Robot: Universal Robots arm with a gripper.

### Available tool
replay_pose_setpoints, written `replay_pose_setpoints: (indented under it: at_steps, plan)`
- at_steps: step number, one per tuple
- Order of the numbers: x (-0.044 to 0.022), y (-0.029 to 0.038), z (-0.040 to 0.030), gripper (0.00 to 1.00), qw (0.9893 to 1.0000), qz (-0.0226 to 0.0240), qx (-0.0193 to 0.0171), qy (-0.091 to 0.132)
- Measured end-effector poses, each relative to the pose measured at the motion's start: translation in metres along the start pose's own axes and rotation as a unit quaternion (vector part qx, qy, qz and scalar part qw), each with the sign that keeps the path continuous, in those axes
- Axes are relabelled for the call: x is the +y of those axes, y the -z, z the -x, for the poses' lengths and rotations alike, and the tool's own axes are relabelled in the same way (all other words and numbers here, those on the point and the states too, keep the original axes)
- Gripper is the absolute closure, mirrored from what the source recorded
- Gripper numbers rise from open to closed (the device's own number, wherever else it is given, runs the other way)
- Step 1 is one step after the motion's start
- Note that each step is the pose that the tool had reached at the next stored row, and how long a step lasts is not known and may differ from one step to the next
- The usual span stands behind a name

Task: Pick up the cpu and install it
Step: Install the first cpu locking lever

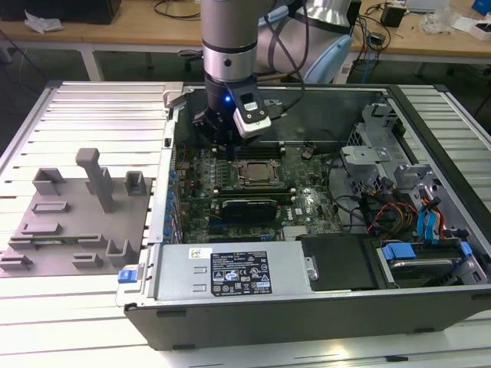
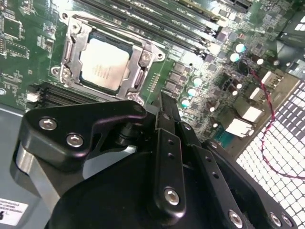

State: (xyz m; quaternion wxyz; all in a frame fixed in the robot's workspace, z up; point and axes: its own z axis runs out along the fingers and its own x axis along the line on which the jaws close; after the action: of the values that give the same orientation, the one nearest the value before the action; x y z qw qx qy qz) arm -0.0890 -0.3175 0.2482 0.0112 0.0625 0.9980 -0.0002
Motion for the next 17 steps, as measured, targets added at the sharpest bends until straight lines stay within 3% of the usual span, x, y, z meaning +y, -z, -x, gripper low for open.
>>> replay_pose_setpoints:
  at_steps: [2,3,5,6,9,13,14,16,17]
  plan:
    - [-0.0006,0.0001,-0.0047,0.89,1.0,0.0001,0.0,0.0]
    - [-0.0008,0.0001,-0.0064,0.89,1.0,0.0027,0.0004,0.0]
    - [-0.0009,0.0002,-0.0075,0.89,0.9999,0.0119,0.0016,0.0]
    - [-0.001,0.0002,-0.0085,0.89,0.9997,0.0232,0.0029,0.0]
    - [-0.0013,0.0002,-0.0102,0.89,0.9992,0.0388,0.0049,-0.001]
    - [-0.0013,0.0002,-0.0104,0.89,0.9991,0.0415,0.0052,-0.001]
    - [-0.0013,0.0002,-0.0106,0.89,0.9986,0.0534,0.0067,-0.001]
    - [-0.0015,0.0002,-0.0114,0.89,0.9984,0.0563,0.0071,-0.001]
    - [-0.0015,0.0002,-0.0124,0.89,0.9978,0.0656,0.0079,-0.001]
